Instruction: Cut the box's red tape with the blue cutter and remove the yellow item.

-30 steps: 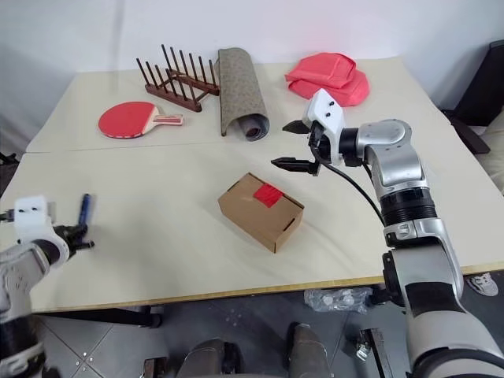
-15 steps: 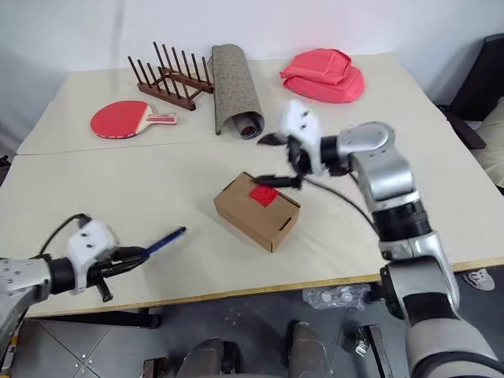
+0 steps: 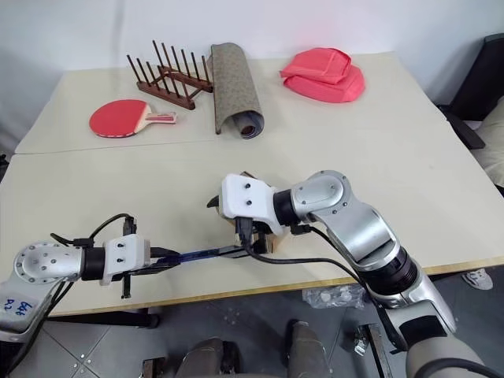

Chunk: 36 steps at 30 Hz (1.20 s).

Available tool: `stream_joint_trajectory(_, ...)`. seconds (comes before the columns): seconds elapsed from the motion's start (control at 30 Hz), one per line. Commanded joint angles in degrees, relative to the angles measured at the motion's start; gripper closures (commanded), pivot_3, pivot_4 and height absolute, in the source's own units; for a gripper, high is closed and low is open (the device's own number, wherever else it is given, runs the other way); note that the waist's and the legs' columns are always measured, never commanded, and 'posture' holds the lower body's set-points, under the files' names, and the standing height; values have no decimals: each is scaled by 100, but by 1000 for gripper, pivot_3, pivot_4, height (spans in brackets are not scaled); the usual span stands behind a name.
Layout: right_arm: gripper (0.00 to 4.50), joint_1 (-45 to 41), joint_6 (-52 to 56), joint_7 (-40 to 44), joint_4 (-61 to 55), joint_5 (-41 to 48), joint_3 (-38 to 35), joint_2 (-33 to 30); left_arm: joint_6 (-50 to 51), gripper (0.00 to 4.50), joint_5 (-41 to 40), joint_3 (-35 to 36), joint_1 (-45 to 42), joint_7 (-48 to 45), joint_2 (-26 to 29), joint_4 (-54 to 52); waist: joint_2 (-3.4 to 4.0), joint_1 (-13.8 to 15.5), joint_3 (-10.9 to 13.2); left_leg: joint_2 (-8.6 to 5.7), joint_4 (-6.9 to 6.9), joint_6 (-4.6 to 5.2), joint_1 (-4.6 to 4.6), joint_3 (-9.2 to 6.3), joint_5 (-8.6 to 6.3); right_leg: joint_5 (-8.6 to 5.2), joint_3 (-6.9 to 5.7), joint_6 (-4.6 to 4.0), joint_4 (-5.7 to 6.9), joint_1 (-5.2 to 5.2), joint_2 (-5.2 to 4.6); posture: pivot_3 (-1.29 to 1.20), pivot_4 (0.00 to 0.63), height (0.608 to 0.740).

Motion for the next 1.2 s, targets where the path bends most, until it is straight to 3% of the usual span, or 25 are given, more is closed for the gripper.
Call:
stream_joint_trajectory(0.03, 0, -89, 76, -158, -156, -72, 227, 27, -585, 4082, 272, -273, -175, -293, 92, 397, -1, -6, 0, 1, 0, 0, 1, 30, 0, 0, -2, 0, 1, 0, 3, 0, 150, 740)
stream_joint_trajectory(0.27, 0, -216, -75, -177, 154, -438, 732, 1, -269, 4082, 833, -630, -286, -182, 144, 590, -5, 9, -2, 2, 2, 1, 11, 46, 0, 0, 2, -1, 0, 5, 1, 0, 150, 740)
stream_joint_trajectory(0.73, 0, -403, -1231, 69, 991, -1207, 1420, 163, 149, 4082, 465, -239, 410, -294, 456, 228, -7, -140, -3, 13, 1, -1, 23, 55, 1, -4, 8, -8, 13, 3, 8, 0, 150, 740)
stream_joint_trajectory(0.83, 582, -394, -1553, 118, 1147, -1328, 1443, 241, 246, 4090, 440, -206, 471, -304, 482, 211, -7, -154, -3, 14, -2, -2, 25, 59, 0, -5, 8, -9, 13, 3, 9, 0, 150, 740)
stream_joint_trajectory(1.2, 4461, -244, -2612, 297, 1774, -1810, 1697, 508, 400, 4090, 423, -275, 636, -242, 449, 58, -6, -154, -4, 15, -1, -4, 29, 66, 0, -5, 11, -9, 13, 2, 9, 0, 150, 740)
